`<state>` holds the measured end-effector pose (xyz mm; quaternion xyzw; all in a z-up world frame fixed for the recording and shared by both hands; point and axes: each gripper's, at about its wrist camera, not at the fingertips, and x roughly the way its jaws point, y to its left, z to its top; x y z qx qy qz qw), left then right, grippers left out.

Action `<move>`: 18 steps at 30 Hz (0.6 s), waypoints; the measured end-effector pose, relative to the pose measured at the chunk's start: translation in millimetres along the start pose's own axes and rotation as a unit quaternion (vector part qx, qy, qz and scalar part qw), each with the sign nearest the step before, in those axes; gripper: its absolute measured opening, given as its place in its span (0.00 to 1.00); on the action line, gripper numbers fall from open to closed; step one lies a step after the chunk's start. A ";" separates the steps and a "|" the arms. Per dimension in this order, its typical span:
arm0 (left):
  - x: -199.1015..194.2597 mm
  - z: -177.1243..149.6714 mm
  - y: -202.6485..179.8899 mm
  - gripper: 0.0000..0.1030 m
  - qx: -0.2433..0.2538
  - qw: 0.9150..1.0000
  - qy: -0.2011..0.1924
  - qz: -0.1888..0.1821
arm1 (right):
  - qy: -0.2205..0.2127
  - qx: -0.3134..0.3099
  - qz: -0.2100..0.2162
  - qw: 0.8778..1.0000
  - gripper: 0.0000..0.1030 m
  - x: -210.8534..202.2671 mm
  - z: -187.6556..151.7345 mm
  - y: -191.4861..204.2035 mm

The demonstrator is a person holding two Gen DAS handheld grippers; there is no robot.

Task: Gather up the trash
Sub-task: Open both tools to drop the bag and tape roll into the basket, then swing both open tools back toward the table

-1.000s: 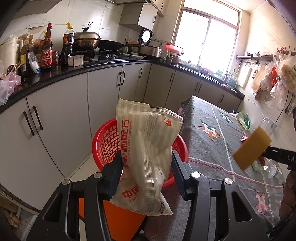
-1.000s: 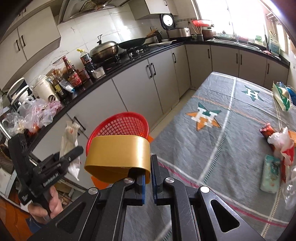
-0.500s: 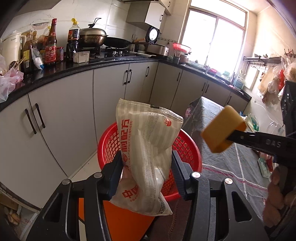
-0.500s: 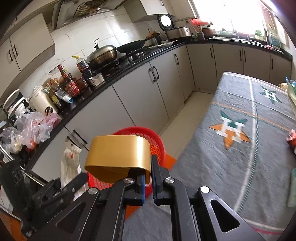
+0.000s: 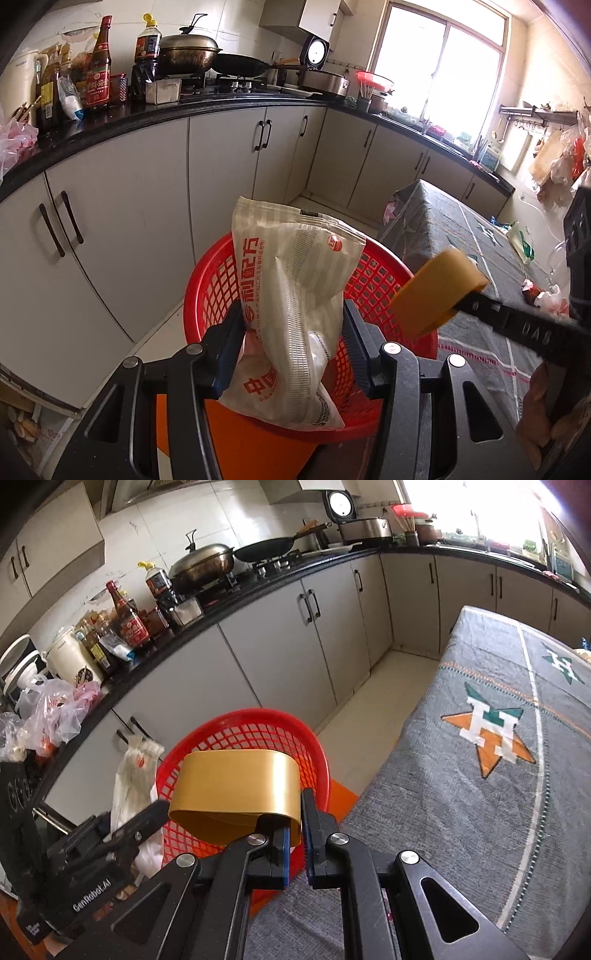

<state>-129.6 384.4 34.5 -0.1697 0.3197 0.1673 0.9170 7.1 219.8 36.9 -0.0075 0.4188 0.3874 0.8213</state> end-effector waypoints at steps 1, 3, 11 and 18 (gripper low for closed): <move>0.2 0.9 0.4 0.50 -0.001 1.000 -0.002 0.001 | 0.002 0.000 0.000 1.000 0.09 1.4 -0.8 -0.5; 0.4 0.6 -0.6 0.51 0.001 1.000 -0.003 -0.001 | 0.001 -0.001 -0.001 1.000 0.09 2.0 -1.8 -0.7; 5.1 2.3 -1.0 0.57 0.003 1.000 -0.002 -0.008 | -0.007 0.002 0.010 1.000 0.24 -2.9 -0.9 0.5; -3.8 0.6 -4.2 0.62 0.001 1.000 -0.015 0.004 | -0.037 0.024 0.001 0.999 0.24 -17.2 2.9 -8.3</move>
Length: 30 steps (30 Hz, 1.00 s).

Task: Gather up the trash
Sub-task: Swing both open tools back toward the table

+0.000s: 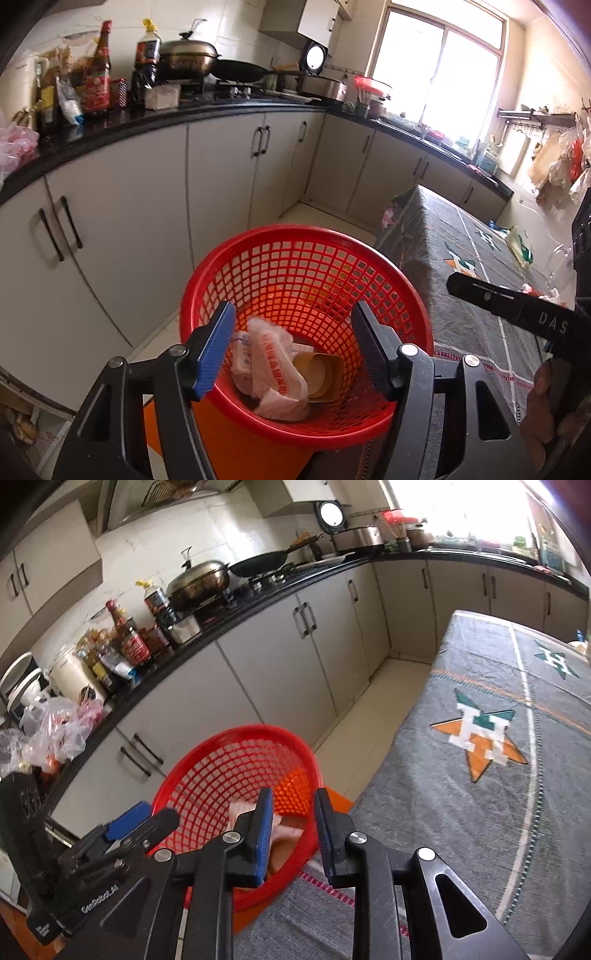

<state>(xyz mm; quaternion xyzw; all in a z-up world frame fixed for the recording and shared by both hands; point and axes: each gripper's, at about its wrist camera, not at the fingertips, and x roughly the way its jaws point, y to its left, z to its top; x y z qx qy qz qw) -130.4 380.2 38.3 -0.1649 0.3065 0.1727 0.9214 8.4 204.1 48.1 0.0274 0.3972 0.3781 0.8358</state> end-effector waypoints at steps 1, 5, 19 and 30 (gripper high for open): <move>-4.7 -1.2 -1.7 0.62 0.002 1.000 -0.007 0.006 | -0.003 0.002 -0.003 1.000 0.24 -1.4 0.1 -1.4; -27.2 -7.8 -8.5 0.66 0.010 0.999 -0.035 0.032 | -0.013 0.013 -0.015 1.000 0.25 -7.3 2.3 -7.3; -113.7 -39.3 -75.8 0.72 0.081 0.994 -0.048 -0.052 | -0.036 0.039 -0.019 0.998 0.29 -95.7 -20.7 -26.4; -130.8 -49.5 -168.5 0.72 0.141 0.983 -0.031 -0.115 | -0.095 0.101 -0.055 0.989 0.36 -211.3 -64.6 -112.8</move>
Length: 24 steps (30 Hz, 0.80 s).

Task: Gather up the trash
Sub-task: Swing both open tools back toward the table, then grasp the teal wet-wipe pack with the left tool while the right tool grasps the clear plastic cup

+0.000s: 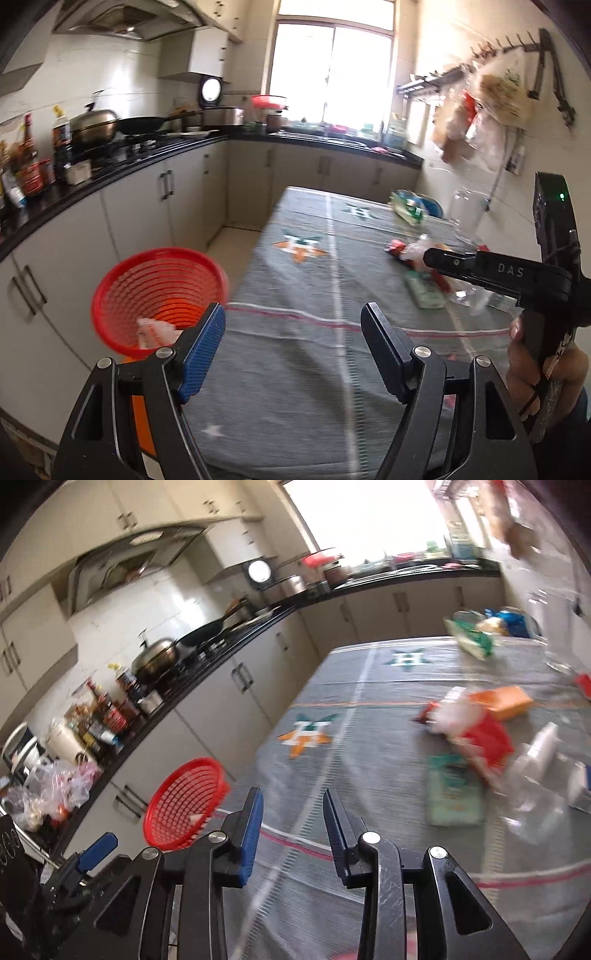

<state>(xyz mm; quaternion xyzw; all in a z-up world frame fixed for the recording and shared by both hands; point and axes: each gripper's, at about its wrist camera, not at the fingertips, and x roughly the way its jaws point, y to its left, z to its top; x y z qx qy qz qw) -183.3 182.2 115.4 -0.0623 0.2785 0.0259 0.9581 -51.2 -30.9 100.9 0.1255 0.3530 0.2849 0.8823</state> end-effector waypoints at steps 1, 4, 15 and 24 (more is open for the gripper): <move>2.7 0.7 -8.7 0.73 0.008 1.000 0.003 -0.002 | -0.002 0.005 -0.001 1.000 0.36 -5.2 -0.3 -7.5; 12.5 0.6 -30.8 0.72 0.025 1.000 0.012 -0.012 | -0.011 0.025 -0.013 1.000 0.36 -23.5 -2.6 -37.6; 71.8 -5.6 -115.1 0.72 0.089 0.991 0.058 -0.082 | -0.034 0.112 -0.105 0.988 0.36 -79.4 -14.9 -150.2; 128.4 -17.5 -155.9 0.72 0.109 0.980 0.121 -0.112 | -0.051 0.182 -0.159 0.969 0.37 -95.8 -16.2 -212.4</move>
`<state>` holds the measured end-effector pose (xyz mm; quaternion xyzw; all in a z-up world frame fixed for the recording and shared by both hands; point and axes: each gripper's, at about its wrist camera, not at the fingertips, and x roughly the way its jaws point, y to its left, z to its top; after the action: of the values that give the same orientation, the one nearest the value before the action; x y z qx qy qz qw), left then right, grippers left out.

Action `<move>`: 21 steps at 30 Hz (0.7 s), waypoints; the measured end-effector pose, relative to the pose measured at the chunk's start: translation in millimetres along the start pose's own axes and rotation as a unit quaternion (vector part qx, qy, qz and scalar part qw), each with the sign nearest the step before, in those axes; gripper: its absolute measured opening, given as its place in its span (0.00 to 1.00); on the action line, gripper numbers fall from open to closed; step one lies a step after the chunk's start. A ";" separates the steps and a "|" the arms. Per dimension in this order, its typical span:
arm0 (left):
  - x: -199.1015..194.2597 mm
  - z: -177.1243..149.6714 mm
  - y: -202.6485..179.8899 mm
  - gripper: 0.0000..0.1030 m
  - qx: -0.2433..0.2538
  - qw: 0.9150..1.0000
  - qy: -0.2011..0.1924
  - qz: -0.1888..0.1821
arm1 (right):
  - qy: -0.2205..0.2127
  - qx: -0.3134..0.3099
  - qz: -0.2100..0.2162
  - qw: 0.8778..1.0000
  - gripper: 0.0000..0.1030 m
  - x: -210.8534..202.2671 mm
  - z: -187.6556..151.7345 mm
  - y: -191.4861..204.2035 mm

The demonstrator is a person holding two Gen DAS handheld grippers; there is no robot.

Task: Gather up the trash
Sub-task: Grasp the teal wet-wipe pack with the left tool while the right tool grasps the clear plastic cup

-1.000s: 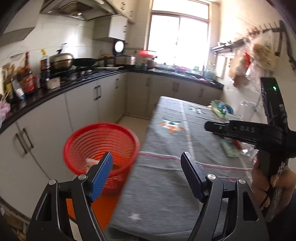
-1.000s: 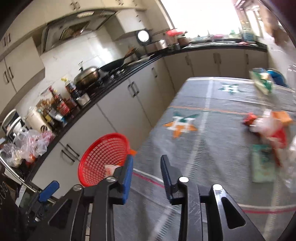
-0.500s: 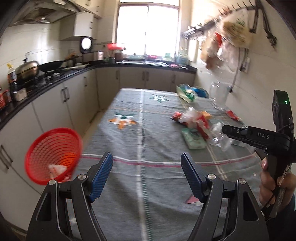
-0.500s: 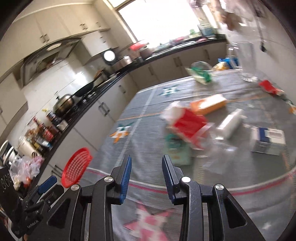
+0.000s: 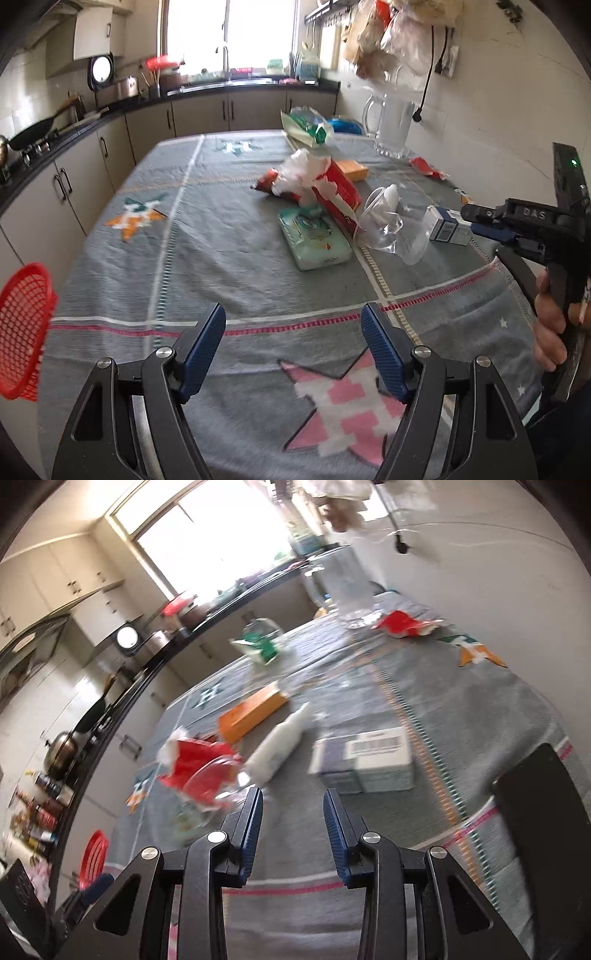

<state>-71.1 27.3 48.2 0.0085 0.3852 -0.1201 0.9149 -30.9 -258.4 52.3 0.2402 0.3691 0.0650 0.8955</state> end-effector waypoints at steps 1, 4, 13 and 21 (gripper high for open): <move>5.9 2.9 0.2 0.73 -0.003 1.000 0.006 -0.006 | 0.001 0.004 -0.001 1.000 0.37 1.2 -0.3 -3.5; 29.6 18.7 4.0 0.73 -0.015 0.999 0.025 -0.011 | 0.012 0.013 0.009 1.000 0.38 8.3 -3.3 -8.7; 89.7 57.1 18.6 0.73 -0.095 0.991 0.076 -0.058 | 0.003 -0.005 0.027 1.000 0.39 21.0 -12.3 -6.5; 121.6 73.0 -2.1 0.73 -0.066 0.994 0.085 -0.035 | -0.005 -0.016 0.040 0.999 0.44 21.5 -12.6 -2.0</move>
<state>61.7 -8.6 13.6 -0.0557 0.4686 -0.1256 0.8727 -24.3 -249.0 30.2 0.2407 0.3536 0.1060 0.8977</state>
